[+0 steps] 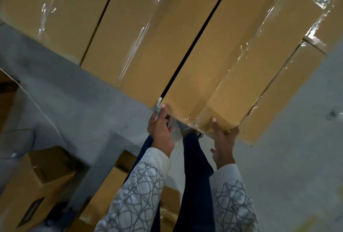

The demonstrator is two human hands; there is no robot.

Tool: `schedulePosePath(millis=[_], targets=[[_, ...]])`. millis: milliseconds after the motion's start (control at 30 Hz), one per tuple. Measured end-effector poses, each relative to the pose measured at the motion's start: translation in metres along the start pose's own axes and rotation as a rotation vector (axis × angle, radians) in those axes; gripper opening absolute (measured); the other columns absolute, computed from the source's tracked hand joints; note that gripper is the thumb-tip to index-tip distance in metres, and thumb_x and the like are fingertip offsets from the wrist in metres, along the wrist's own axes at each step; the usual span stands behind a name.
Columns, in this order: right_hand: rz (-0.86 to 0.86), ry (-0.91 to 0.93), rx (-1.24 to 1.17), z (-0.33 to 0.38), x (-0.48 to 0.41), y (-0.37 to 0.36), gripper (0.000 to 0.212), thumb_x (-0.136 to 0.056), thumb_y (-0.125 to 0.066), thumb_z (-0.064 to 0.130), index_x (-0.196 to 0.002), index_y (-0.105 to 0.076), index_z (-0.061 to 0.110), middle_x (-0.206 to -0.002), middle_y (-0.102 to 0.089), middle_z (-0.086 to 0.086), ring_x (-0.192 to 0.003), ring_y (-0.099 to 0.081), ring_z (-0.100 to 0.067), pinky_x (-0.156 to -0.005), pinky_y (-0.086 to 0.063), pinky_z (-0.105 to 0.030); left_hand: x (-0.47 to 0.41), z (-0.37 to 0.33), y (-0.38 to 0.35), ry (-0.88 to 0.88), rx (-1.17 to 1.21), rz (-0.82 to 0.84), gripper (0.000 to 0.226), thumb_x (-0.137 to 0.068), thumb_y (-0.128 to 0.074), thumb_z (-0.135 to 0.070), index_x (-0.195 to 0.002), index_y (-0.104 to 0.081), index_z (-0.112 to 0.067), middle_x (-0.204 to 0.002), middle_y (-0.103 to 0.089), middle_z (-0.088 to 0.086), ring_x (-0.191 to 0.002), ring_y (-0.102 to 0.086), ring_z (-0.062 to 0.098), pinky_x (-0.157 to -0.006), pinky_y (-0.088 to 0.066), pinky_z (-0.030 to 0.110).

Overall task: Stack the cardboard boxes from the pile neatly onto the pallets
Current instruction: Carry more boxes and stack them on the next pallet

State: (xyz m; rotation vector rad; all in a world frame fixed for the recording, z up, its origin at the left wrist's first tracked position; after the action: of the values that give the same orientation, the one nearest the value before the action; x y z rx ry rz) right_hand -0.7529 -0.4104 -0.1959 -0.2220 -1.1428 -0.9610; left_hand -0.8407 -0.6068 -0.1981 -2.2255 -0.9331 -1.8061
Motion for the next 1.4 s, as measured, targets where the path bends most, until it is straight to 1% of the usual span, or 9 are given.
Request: schedulePosePath(millis=[100, 233, 367, 500, 633, 800, 967, 1133, 1400], targets=[[-0.024, -0.046, 0.008, -0.004, 0.002, 0.001, 0.096, -0.075, -0.089, 0.047, -0.148, -0.028, 0.043, -0.137, -0.050, 0.015, -0.131, -0.048, -0.030, -0.104, -0.045, -0.066, -0.001, -0.008, -0.012, -0.038, 0.014, 0.023, 0.039, -0.082, -0.087, -0.034, -0.115, -0.072, -0.018, -0.092, -0.073, -0.003, -0.087, -0.066, 0.014, -0.079, -0.057, 0.038], [-0.069, -0.104, 0.029, -0.008, -0.002, 0.003, 0.089, -0.083, -0.084, 0.039, -0.150, -0.025, 0.036, -0.146, -0.044, 0.005, -0.132, -0.047, -0.034, -0.099, -0.046, -0.068, -0.012, -0.004, -0.010, -0.122, 0.035, -0.029, 0.028, -0.083, -0.087, -0.021, -0.108, -0.075, -0.019, -0.107, -0.077, 0.006, -0.109, -0.070, 0.031, -0.087, -0.062, 0.049], [-0.097, -0.106, 0.028, -0.009, -0.001, 0.002, 0.086, -0.085, -0.083, 0.036, -0.150, -0.026, 0.035, -0.139, -0.043, 0.006, -0.131, -0.047, -0.033, -0.100, -0.048, -0.070, -0.013, -0.002, -0.004, -0.245, 0.028, -0.025, 0.029, -0.085, -0.084, -0.015, -0.113, -0.077, -0.013, -0.102, -0.079, -0.002, -0.108, -0.072, 0.027, -0.095, -0.059, 0.053], [-0.097, -0.105, 0.020, -0.009, 0.000, 0.002, 0.084, -0.087, -0.082, 0.033, -0.150, -0.027, 0.034, -0.139, -0.042, 0.005, -0.130, -0.047, -0.032, -0.098, -0.051, -0.066, -0.011, -0.005, 0.002, -0.341, -0.070, -0.035, 0.031, -0.088, -0.082, -0.015, -0.118, -0.076, -0.012, -0.103, -0.077, -0.006, -0.106, -0.072, 0.016, -0.095, -0.060, 0.037], [-0.088, -0.104, 0.016, -0.012, 0.002, 0.001, 0.085, -0.086, -0.083, 0.030, -0.149, -0.027, 0.033, -0.144, -0.040, 0.004, -0.132, -0.047, -0.033, -0.096, -0.053, -0.064, -0.014, -0.008, 0.006, -0.399, -0.138, -0.060, 0.027, -0.090, -0.079, -0.017, -0.117, -0.076, -0.013, -0.102, -0.075, -0.007, -0.099, -0.070, 0.009, -0.082, -0.057, 0.017], [-0.064, -0.112, -0.020, -0.013, 0.004, -0.001, 0.079, -0.088, -0.081, 0.024, -0.147, -0.028, 0.029, -0.142, -0.041, 0.003, -0.128, -0.047, -0.029, -0.094, -0.053, -0.058, -0.018, -0.007, 0.010, -0.410, -0.189, -0.088, 0.023, -0.092, -0.077, -0.019, -0.114, -0.076, -0.015, -0.100, -0.074, -0.008, -0.092, -0.068, 0.000, -0.073, -0.053, 0.008], [-0.067, -0.105, -0.011, -0.011, 0.006, -0.002, 0.083, -0.087, -0.083, 0.024, -0.149, -0.028, 0.029, -0.142, -0.042, 0.004, -0.128, -0.047, -0.029, -0.096, -0.054, -0.059, -0.019, -0.011, 0.009, -0.385, -0.184, -0.136, 0.027, -0.092, -0.077, -0.020, -0.117, -0.074, -0.011, -0.104, -0.074, -0.001, -0.090, -0.069, 0.005, -0.074, -0.056, 0.015], [-0.069, -0.116, -0.018, -0.012, 0.008, -0.004, 0.080, -0.087, -0.082, 0.025, -0.147, -0.029, 0.031, -0.140, -0.045, 0.006, -0.127, -0.048, -0.028, -0.098, -0.054, -0.058, -0.020, -0.011, 0.008, -0.333, -0.137, -0.137, 0.025, -0.091, -0.078, -0.018, -0.113, -0.076, -0.007, -0.106, -0.077, 0.006, -0.102, -0.072, 0.023, -0.092, -0.061, 0.042], [-0.061, -0.094, -0.037, -0.017, 0.006, -0.005, 0.076, -0.088, -0.081, 0.024, -0.146, -0.032, 0.029, -0.140, -0.049, 0.006, -0.126, -0.053, -0.026, -0.092, -0.056, -0.050, -0.021, -0.015, 0.011, -0.365, -0.177, -0.124, 0.029, -0.091, -0.078, -0.024, -0.116, -0.075, -0.010, -0.113, -0.076, 0.002, -0.097, -0.070, 0.009, -0.090, -0.062, 0.040]])
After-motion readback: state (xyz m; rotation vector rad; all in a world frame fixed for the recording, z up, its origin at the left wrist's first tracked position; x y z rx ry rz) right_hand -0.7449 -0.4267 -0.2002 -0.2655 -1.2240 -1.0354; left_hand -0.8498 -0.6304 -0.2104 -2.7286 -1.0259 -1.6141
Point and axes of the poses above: each hand's wrist, its own x-axis away from the middle knuckle, its own y-axis out of the back of the hand, z = x × y, the point moved 6 cm from there along -x, towards the middle knuckle
